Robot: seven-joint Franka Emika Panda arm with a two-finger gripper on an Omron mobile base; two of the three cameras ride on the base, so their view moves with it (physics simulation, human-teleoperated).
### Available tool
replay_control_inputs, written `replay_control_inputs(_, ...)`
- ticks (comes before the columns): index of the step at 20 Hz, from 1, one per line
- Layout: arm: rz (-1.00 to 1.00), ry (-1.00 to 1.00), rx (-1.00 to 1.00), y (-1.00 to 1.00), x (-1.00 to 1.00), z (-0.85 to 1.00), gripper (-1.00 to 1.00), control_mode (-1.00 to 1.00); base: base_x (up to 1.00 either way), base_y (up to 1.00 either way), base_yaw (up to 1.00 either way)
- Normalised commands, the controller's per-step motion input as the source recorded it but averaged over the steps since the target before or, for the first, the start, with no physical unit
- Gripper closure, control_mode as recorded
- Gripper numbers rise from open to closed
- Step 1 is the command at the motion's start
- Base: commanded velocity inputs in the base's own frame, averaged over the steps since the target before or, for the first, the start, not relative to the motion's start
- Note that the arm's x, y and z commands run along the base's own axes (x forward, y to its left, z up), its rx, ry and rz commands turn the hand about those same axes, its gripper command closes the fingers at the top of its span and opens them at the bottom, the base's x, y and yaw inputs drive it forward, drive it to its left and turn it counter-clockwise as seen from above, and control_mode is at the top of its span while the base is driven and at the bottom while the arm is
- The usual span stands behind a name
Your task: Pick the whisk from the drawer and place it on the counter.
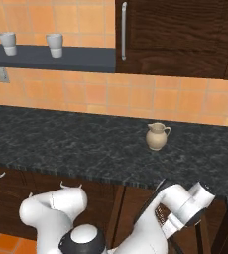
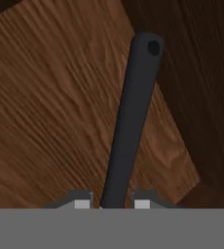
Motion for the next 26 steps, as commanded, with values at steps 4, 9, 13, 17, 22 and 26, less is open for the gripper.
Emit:
replay_control_inputs(4,-0.15,0.05,0.14,-0.08,-0.9,1.0,1.0,-1.0,0.0,0.0,0.0)
replay_control_inputs(9,-0.06,0.0,0.0,0.21,0.05,1.0,1.0,-1.0,0.0,0.0,0.0)
replay_control_inputs(13,-0.02,-0.01,-0.06,0.68,0.66,1.0,1.0,-1.0,0.0,0.0,0.0)
replay_control_inputs(17,-0.03,-0.01,-0.06,0.94,0.99,1.0,1.0,-1.0,0.0,0.0,0.0)
replay_control_inputs(22,-0.03,0.0,-0.07,1.0,1.0,0.91,1.0,-1.0,0.0,0.0,0.0)
replay_control_inputs(26,0.05,0.03,0.01,0.84,0.75,-0.25,1.0,-1.0,0.0,0.0,0.0)
